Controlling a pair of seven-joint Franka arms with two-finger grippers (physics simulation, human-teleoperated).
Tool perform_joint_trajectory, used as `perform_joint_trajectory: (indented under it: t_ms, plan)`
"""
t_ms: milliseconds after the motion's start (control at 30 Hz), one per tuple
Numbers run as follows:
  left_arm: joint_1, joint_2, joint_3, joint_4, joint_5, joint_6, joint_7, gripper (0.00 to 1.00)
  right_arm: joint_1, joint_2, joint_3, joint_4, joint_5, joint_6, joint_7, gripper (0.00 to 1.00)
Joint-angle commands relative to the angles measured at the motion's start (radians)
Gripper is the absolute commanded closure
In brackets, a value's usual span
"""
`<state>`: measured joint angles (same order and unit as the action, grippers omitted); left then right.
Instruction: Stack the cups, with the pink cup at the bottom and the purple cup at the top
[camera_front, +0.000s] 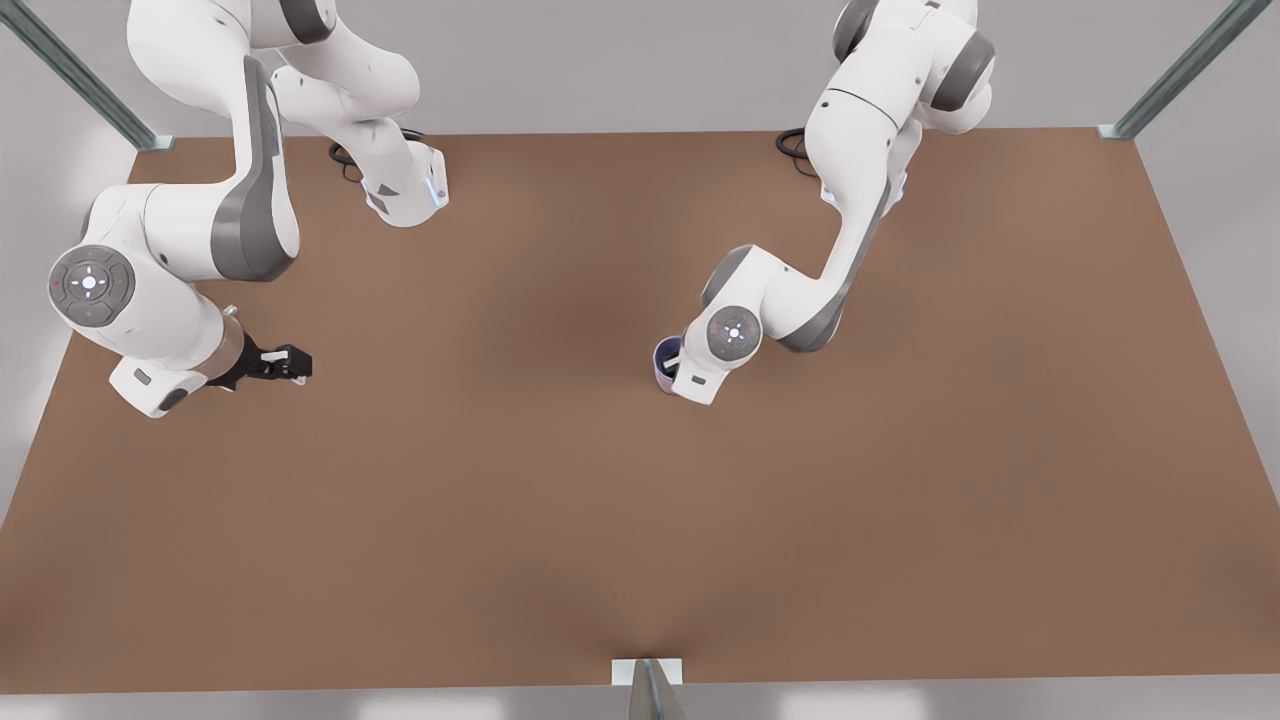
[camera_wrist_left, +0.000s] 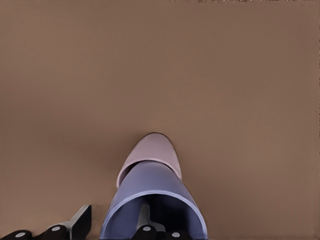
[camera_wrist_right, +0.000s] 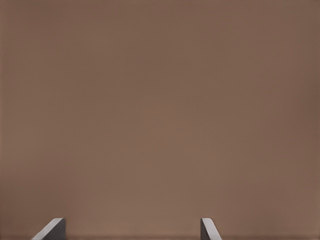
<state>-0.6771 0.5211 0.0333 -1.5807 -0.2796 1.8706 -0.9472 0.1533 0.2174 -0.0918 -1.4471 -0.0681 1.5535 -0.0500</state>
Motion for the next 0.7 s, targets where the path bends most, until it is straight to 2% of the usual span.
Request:
perform_joint_trajectory:
  t_ms: [0,300,367,567,633,667]
  plan:
    - [0.001,-0.001,0.0,0.001,0.007,0.001,-0.019,0.3,0.0,-0.001,0.0,0.001,0.001,-0.001,-0.002,0.0]
    - [0.001,-0.012,-0.001,-0.001,0.008,-0.016,-0.019,0.28,0.0,-0.001,0.0,0.013,0.001,-0.001,-0.001,0.0]
    - [0.002,-0.012,-0.001,-0.001,0.008,-0.016,-0.018,0.0,0.0,-0.001,0.0,0.013,0.001,-0.001,-0.002,0.0]
    - [0.013,-0.064,0.0,0.001,0.007,-0.099,-0.016,0.0,-0.001,-0.001,0.0,0.013,0.001,-0.001,-0.002,0.0]
    - [0.05,-0.093,0.039,0.103,0.02,-0.246,0.024,0.0,-0.001,-0.001,-0.002,0.014,0.001,-0.001,-0.002,0.0]
    - [0.14,-0.096,0.043,0.205,0.054,-0.363,0.105,0.0,-0.001,-0.001,0.0,0.014,0.001,-0.001,-0.002,0.0]
